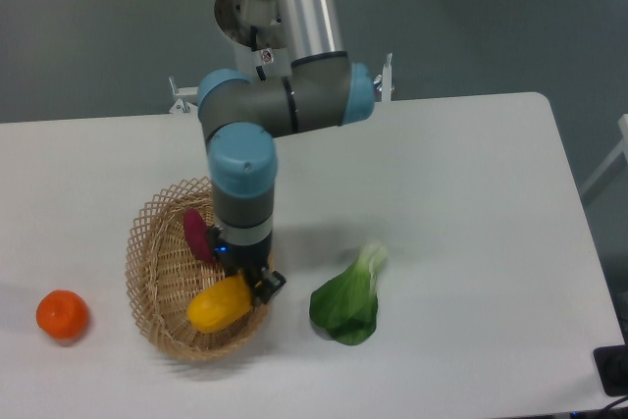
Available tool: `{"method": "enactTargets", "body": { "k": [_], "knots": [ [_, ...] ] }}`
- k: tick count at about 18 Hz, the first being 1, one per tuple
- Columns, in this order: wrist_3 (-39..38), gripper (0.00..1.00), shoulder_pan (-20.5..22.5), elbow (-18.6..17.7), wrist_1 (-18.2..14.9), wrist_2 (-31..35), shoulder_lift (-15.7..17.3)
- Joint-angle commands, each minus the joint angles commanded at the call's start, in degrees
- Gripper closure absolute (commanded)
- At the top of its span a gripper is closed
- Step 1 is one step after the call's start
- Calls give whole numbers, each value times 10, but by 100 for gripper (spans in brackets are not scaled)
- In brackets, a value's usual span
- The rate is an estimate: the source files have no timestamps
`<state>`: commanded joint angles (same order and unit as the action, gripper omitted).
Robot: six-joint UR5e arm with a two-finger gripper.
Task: Pick up the mango from the basket
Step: 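Lift the yellow mango out of the basket past the bok choy, then carry the held mango up and away from the basket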
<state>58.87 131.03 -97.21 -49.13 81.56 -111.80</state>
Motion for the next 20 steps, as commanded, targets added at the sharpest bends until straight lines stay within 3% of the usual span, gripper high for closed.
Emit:
{"method": "enactTargets", "body": {
  "k": [4, 13, 20],
  "knots": [
    [19, 75, 43, 0, -9, 3, 18],
    [72, 73, 127, 11, -13, 7, 18],
    [111, 73, 171, 29, -40, 7, 18]
  ]
}}
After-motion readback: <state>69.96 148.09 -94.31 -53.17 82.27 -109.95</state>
